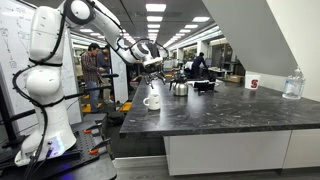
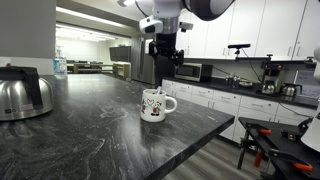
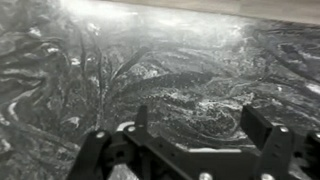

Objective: Put the marker in the mug

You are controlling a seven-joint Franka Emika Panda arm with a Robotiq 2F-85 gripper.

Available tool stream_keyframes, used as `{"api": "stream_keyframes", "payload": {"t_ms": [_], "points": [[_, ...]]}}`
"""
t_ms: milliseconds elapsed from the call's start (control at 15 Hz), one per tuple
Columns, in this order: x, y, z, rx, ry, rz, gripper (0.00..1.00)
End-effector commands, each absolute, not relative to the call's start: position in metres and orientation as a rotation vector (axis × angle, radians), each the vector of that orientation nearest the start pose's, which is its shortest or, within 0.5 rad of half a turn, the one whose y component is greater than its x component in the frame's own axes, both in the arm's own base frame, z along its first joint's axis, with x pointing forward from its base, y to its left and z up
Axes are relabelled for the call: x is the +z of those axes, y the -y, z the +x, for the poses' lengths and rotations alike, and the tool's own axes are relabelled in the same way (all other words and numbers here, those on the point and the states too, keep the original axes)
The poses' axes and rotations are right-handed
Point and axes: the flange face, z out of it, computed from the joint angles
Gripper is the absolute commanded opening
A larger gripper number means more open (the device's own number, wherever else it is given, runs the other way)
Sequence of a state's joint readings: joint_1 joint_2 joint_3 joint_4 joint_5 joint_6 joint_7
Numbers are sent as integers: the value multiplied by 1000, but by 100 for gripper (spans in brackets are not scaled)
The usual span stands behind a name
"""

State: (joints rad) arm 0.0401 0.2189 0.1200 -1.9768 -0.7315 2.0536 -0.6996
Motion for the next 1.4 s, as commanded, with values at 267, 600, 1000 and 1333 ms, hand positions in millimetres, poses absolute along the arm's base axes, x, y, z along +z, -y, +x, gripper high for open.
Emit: {"api": "stream_keyframes", "payload": {"t_ms": [267,600,1000,1333], "points": [[417,73,568,-271,-1256,2632,100],[441,92,561,-69,-1014,2954,100],[453,83,561,160,-805,3159,100],[455,86,559,153,-807,3125,100]]}}
